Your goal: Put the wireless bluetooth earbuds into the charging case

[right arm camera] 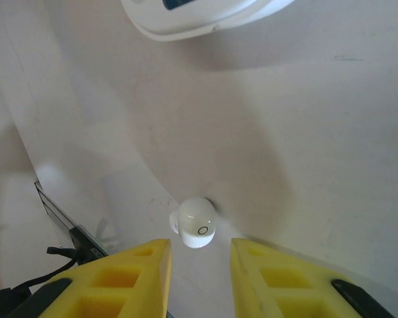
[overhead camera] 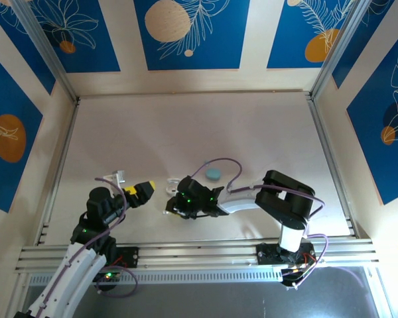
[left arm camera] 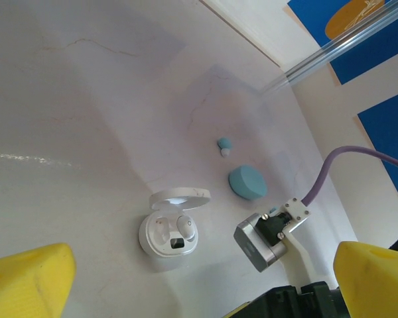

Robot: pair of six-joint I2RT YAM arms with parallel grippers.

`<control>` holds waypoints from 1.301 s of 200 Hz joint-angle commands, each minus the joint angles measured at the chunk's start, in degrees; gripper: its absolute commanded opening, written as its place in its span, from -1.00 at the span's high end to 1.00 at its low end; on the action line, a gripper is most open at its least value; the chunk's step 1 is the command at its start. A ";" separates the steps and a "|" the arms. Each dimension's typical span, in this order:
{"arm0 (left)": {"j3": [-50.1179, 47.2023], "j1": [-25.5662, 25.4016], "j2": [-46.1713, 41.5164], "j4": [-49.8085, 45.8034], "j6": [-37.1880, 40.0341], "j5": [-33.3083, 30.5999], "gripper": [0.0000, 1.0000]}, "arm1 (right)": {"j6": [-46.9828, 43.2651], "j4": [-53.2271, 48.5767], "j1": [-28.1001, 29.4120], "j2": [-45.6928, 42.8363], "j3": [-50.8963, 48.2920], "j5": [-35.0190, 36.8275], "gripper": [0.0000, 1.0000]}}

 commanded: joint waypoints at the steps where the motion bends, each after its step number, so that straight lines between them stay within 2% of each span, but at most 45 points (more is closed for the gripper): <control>1: 0.59 0.56 -0.59 0.13 0.13 1.22 -0.99 | 1.72 2.50 0.37 1.32 0.76 -0.42 0.40; 160: 0.58 0.59 -0.46 0.43 0.13 1.23 -0.99 | 2.35 3.06 0.15 4.61 1.97 -0.91 0.42; 260: 0.42 0.64 -0.29 0.56 0.08 1.30 -0.99 | 0.87 -2.40 0.30 6.10 4.77 -0.54 0.52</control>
